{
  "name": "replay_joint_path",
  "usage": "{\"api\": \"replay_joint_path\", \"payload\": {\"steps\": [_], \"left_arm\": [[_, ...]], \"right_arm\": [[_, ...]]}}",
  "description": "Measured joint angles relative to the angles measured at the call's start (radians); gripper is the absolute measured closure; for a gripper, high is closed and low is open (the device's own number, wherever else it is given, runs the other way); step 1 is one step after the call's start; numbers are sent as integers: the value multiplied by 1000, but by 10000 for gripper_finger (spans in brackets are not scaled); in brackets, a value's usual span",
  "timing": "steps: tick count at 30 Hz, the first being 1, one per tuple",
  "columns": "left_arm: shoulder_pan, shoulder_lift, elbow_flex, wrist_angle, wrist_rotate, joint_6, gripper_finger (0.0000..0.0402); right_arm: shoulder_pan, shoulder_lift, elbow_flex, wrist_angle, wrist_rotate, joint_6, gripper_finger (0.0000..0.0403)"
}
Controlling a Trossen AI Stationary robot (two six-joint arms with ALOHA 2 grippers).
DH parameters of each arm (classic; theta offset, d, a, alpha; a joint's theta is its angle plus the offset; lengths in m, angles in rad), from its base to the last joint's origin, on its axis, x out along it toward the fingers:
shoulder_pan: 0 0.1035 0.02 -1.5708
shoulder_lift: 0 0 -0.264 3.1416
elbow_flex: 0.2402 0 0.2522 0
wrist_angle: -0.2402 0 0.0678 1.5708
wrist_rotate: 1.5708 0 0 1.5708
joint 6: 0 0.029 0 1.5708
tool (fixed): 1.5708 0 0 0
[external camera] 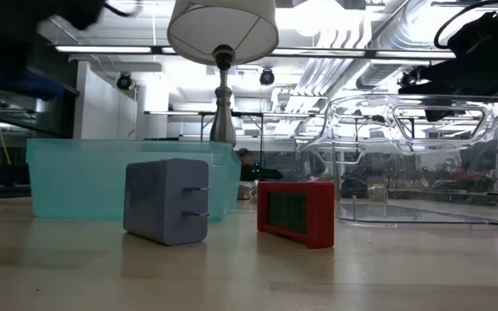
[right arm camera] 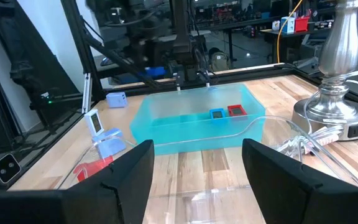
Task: Pick & Place Office items
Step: Put the blue digital clock into the green bin
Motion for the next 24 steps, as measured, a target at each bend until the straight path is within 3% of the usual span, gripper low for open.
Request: {"api": "replay_joint_path", "payload": {"steps": [12,24], "left_arm": [[346,21,0,95,8,614,249],[505,153,0,192,129,1043,249]], "right_arm": [[0,0,0,0,0,0,171],[0,0,0,0,0,0,171]]}}
